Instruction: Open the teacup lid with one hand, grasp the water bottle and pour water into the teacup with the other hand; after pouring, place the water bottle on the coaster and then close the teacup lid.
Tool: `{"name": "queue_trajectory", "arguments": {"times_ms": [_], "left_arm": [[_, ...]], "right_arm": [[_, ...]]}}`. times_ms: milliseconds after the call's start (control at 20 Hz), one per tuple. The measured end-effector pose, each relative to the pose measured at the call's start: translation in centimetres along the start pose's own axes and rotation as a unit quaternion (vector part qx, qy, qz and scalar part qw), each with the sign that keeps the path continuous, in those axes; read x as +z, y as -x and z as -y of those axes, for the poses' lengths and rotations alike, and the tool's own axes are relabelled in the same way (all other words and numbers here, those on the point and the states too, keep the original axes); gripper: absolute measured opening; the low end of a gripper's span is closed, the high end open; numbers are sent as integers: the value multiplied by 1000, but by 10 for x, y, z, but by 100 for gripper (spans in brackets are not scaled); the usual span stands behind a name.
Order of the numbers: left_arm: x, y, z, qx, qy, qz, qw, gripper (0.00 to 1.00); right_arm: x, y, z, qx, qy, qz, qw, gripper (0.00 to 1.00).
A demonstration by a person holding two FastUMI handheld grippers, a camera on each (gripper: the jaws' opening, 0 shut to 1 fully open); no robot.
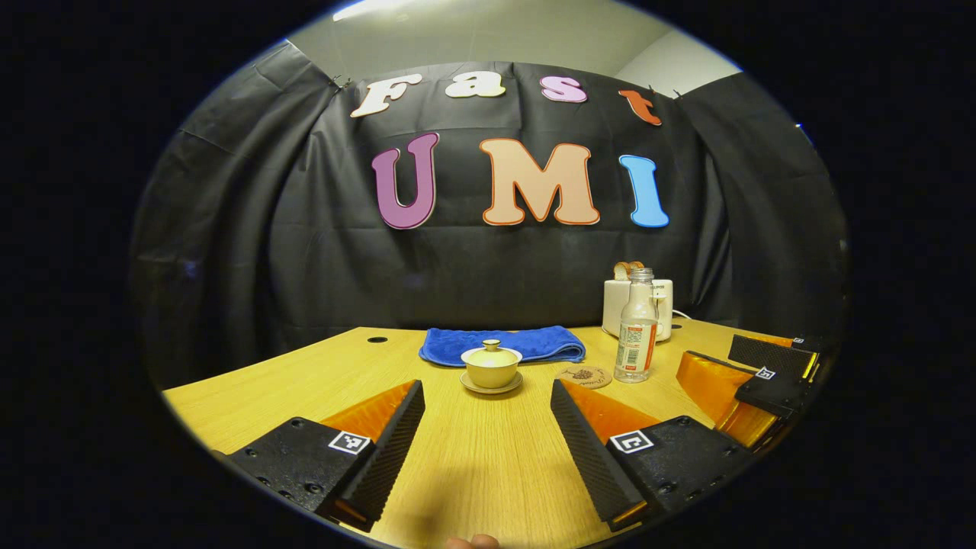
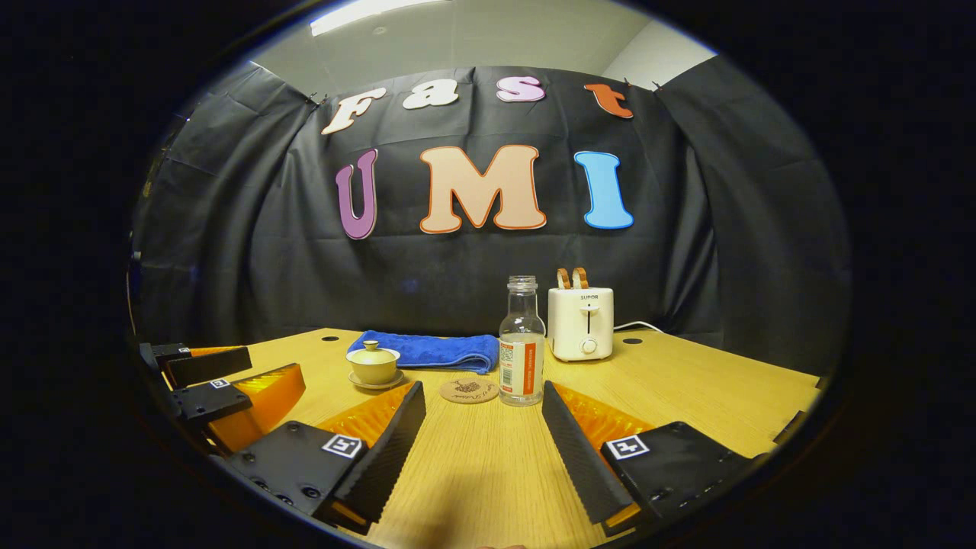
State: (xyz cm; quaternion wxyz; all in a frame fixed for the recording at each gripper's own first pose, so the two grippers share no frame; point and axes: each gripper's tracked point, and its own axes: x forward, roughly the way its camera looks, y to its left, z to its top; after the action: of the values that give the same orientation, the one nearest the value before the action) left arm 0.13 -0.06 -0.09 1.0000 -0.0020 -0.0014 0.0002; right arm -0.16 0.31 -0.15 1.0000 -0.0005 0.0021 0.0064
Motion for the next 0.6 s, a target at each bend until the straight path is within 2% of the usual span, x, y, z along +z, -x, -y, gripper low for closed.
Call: {"name": "queue_trajectory", "arguments": {"times_ms": [600], "left_arm": [[-1, -1, 0, 0, 0, 1, 1000, 97]], "right_arm": [[0, 0, 0, 0, 0, 0, 1000, 99]]}}
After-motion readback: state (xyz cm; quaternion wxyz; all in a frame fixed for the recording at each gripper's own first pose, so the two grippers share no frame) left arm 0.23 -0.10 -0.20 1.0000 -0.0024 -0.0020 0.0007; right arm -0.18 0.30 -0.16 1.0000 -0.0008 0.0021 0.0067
